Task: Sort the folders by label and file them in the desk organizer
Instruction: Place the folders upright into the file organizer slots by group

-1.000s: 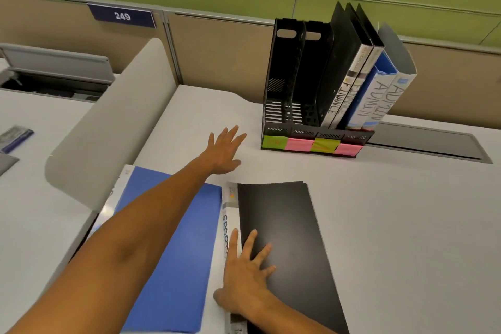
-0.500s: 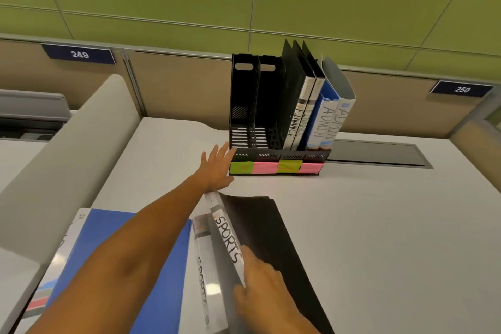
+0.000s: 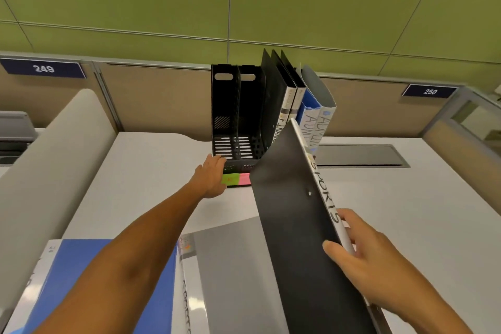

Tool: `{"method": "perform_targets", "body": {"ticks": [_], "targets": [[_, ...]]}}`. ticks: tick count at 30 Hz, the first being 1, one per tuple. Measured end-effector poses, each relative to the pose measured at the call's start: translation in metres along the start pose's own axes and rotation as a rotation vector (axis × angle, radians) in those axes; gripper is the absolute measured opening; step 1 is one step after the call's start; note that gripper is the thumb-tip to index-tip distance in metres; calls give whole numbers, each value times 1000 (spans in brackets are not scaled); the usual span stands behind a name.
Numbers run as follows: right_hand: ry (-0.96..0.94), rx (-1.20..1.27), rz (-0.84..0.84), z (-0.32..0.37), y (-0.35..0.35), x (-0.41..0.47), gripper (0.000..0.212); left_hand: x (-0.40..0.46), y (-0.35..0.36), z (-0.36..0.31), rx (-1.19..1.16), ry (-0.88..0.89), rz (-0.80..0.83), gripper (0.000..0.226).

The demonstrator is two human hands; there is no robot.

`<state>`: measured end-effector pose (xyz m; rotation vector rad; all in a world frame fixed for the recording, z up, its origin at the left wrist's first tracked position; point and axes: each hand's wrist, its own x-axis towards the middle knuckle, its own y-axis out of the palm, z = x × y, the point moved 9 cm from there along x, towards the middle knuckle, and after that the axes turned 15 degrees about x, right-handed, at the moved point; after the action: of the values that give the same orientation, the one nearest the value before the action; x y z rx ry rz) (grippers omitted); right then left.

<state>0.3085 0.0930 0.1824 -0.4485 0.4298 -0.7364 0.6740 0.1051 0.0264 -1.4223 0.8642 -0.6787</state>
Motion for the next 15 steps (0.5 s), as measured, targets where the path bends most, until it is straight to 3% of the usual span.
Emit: {"method": "perform_targets", "body": {"ticks": [2, 5, 8, 10, 13, 15], "targets": [[-7, -41, 27, 5, 0, 10, 20, 1, 0, 2, 41, 19, 1, 72], [-111, 146, -30, 36, -16, 22, 14, 1, 2, 4, 51, 29, 12, 72], [-386, 373, -236, 89, -46, 28, 26, 1, 3, 4, 18, 13, 9, 70], [-541, 390, -393, 116, -63, 33, 28, 2, 3, 4, 12, 5, -9, 69], [-527, 350, -446, 133, -57, 70, 14, 1, 5, 5, 2, 6, -1, 70], [-498, 341, -478, 137, -44, 98, 23, 2, 7, 5, 2, 11, 16, 73]]}}
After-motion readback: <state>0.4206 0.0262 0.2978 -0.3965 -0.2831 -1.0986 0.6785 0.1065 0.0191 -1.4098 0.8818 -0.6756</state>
